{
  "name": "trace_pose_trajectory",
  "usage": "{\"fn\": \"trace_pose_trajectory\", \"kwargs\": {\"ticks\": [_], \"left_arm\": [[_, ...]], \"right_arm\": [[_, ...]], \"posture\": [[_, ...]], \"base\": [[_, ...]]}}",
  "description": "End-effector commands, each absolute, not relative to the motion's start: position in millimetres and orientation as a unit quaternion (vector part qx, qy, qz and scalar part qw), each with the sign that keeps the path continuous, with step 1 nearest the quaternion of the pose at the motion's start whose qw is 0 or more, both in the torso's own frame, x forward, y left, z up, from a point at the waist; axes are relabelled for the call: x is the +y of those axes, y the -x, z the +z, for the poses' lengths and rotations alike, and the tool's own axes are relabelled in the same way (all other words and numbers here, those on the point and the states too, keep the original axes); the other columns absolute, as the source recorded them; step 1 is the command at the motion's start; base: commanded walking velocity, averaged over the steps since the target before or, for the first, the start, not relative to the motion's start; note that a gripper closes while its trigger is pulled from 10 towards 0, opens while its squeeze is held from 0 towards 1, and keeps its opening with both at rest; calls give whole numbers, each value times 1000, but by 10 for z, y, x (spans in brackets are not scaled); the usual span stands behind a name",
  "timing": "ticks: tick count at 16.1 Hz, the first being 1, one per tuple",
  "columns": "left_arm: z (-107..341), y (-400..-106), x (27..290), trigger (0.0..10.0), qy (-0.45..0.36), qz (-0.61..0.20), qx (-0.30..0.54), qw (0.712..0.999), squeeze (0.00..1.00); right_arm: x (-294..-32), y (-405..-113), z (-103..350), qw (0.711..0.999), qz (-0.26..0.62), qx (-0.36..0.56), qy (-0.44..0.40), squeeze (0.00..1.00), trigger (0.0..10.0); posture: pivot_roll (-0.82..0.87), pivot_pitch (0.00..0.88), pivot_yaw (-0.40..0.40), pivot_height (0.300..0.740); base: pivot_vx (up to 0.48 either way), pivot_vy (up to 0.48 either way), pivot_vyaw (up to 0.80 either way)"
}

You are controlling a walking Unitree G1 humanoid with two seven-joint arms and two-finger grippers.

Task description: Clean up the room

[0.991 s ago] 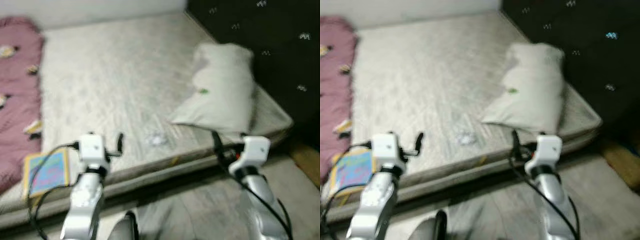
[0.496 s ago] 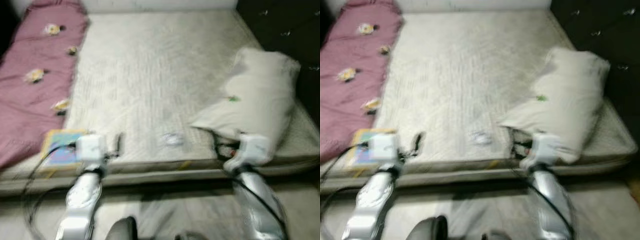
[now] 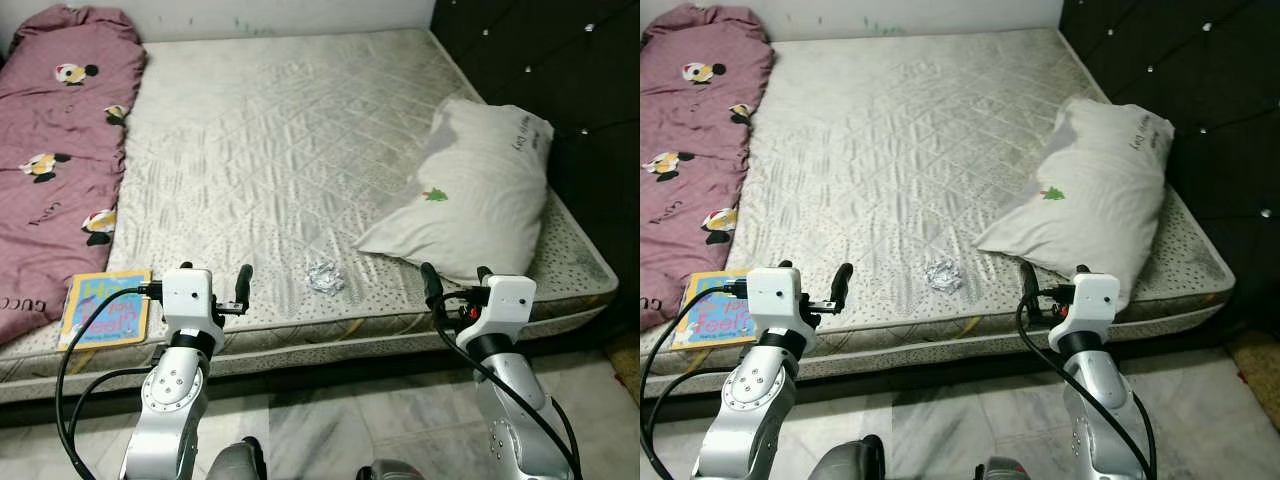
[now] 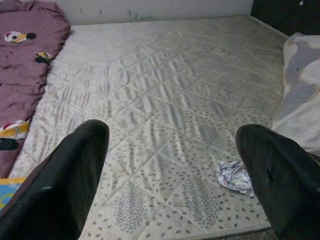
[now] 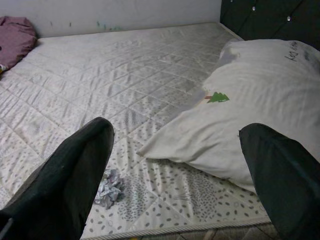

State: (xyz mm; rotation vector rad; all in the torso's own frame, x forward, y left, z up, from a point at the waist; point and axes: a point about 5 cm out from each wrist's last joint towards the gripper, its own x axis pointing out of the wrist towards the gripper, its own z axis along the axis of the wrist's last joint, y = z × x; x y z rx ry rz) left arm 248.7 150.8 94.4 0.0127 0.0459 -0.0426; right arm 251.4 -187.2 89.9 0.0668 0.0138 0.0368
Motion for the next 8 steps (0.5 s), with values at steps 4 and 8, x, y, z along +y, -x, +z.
{"fn": "trace_pose_trajectory", "kwargs": {"ticks": [4, 8], "left_arm": [[958, -2484, 1519, 10000, -11, -30, 18, 999, 0], [959, -2495, 1519, 10000, -12, -30, 18, 999, 0]], "right_arm": [[-1870, -2527, 905, 999, 14, 3, -37, 0, 10000], [-1872, -2540, 904, 999, 13, 2, -37, 0, 10000]], "posture": [[-16, 144, 5, 740], [-14, 140, 5, 740]], "base": [[352, 0, 0], [371, 0, 0]]}}
